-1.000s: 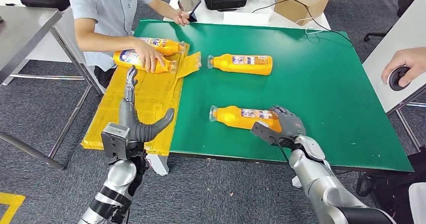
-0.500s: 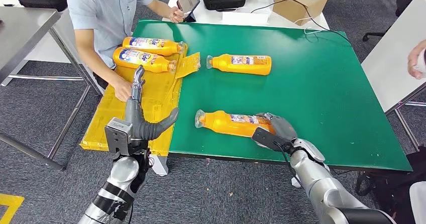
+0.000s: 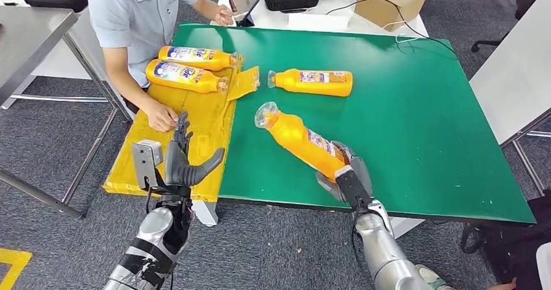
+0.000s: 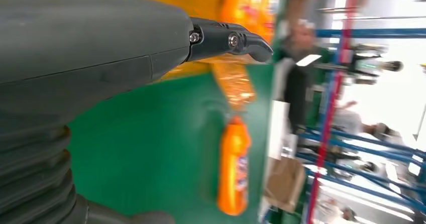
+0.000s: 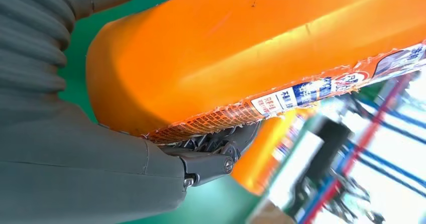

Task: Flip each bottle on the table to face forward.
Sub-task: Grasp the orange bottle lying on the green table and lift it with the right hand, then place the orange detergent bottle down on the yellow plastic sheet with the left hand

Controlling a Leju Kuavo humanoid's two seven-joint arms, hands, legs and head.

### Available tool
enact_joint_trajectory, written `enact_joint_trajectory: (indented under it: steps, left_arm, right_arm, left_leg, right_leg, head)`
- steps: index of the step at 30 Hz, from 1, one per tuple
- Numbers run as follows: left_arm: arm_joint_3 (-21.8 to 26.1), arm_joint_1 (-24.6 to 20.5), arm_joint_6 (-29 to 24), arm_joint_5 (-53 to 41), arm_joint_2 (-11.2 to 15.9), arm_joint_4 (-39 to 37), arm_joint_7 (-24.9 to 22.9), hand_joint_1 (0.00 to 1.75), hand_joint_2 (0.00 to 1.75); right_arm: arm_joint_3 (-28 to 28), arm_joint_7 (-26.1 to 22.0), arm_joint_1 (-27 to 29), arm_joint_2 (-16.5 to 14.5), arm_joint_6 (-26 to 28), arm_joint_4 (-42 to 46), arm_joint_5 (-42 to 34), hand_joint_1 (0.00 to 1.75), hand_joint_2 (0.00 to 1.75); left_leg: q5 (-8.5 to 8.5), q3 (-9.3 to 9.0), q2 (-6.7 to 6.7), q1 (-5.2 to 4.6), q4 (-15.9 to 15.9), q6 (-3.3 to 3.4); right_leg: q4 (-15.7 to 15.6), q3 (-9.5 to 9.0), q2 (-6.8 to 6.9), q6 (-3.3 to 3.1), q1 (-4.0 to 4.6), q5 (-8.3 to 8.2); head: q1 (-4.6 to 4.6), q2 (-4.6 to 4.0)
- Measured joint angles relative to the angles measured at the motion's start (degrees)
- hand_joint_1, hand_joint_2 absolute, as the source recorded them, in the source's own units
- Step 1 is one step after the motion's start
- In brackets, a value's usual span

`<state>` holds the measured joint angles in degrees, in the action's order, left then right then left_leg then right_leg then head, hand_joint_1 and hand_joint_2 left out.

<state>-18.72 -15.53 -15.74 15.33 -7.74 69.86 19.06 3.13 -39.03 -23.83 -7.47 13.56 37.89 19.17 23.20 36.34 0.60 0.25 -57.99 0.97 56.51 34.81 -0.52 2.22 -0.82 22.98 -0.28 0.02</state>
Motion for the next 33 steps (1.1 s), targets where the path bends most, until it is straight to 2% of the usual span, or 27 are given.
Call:
enact_joint_trajectory:
  steps: [3, 6, 9, 12, 16, 22, 29, 33]
  left_arm:
    - [0.51, 0.36, 2.41, 2.91, 0.19, -3.16, -1.71, 0.0, 1.75]
    - [-0.08, 1.61, 8.51, 3.47, 0.62, -4.84, -1.88, 0.0, 1.75]
    - [-1.51, 3.21, 15.51, 4.36, 1.09, -4.98, -1.78, 0.0, 1.75]
    - [-2.38, 4.36, 18.08, 5.38, 1.36, -4.6, -1.9, 0.0, 1.75]
    - [-3.01, 5.08, 20.33, 5.85, 1.62, -2.69, -1.65, 0.0, 1.75]
    - [-4.87, 5.21, 22.7, 5.89, 1.58, 0.66, -1.27, 0.0, 1.75]
    - [-5.53, 5.39, 22.08, 5.99, 1.52, 2.3, -0.74, 0.0, 1.75]
    - [-5.44, 5.67, 20.37, 10.63, 0.61, 3.02, -2.95, 0.0, 1.75]
  right_arm:
    - [3.42, -0.01, 3.48, -0.53, 3.58, 7.98, -5.08, 1.75, 1.75]
    - [6.79, -0.01, 6.42, -0.67, 6.71, 15.7, -7.69, 1.75, 1.75]
    - [9.18, -0.01, 8.07, -0.74, 7.26, 20.69, -8.74, 1.75, 1.75]
    - [10.62, -0.01, 8.66, -0.87, 6.67, 23.0, -9.11, 1.75, 1.75]
    - [12.38, -0.01, 8.15, -1.62, 4.32, 22.3, -7.62, 1.75, 1.75]
    - [16.57, -0.01, 6.07, -4.44, 3.12, 15.67, -4.72, 1.75, 1.75]
    - [18.62, -0.01, 4.96, -6.03, 3.09, 10.91, -3.98, 1.75, 1.75]
    - [20.6, -0.01, 4.9, -8.04, 3.43, 7.33, -3.63, 1.75, 1.75]
  left_leg:
    - [0.01, 0.12, 0.02, -0.02, 0.0, 0.0]
    - [0.01, 0.21, 0.02, -0.02, 0.0, 0.0]
    - [0.03, 0.25, 0.01, -0.03, 0.0, 0.0]
    - [0.03, 0.26, 0.01, -0.03, 0.0, -0.01]
    - [0.01, 0.27, 0.01, -0.02, 0.01, -0.02]
    - [-0.01, 0.26, 0.04, 0.01, 0.01, -0.02]
    - [0.01, 0.28, 0.04, 0.0, 0.01, -0.01]
    - [0.01, 0.28, 0.05, 0.0, 0.01, -0.01]
  right_leg:
    - [0.0, 0.09, 0.0, 0.0, -0.03, 0.0]
    - [-0.01, 0.18, 0.0, 0.01, -0.04, 0.01]
    - [-0.02, 0.23, 0.0, 0.01, -0.05, 0.01]
    - [-0.02, 0.24, 0.0, 0.01, -0.03, 0.02]
    - [-0.01, 0.23, 0.0, 0.0, 0.01, 0.0]
    - [0.0, 0.24, 0.01, -0.01, 0.02, 0.0]
    - [-0.01, 0.24, 0.01, 0.0, -0.01, 0.01]
    - [-0.01, 0.25, 0.02, 0.0, -0.01, 0.01]
  head:
    - [0.01, 0.0]
    - [0.0, 0.0]
    - [0.0, 0.0]
    - [-0.01, 0.0]
    - [0.0, 0.0]
    - [-0.01, 0.0]
    - [0.01, 0.0]
    - [0.0, 0.0]
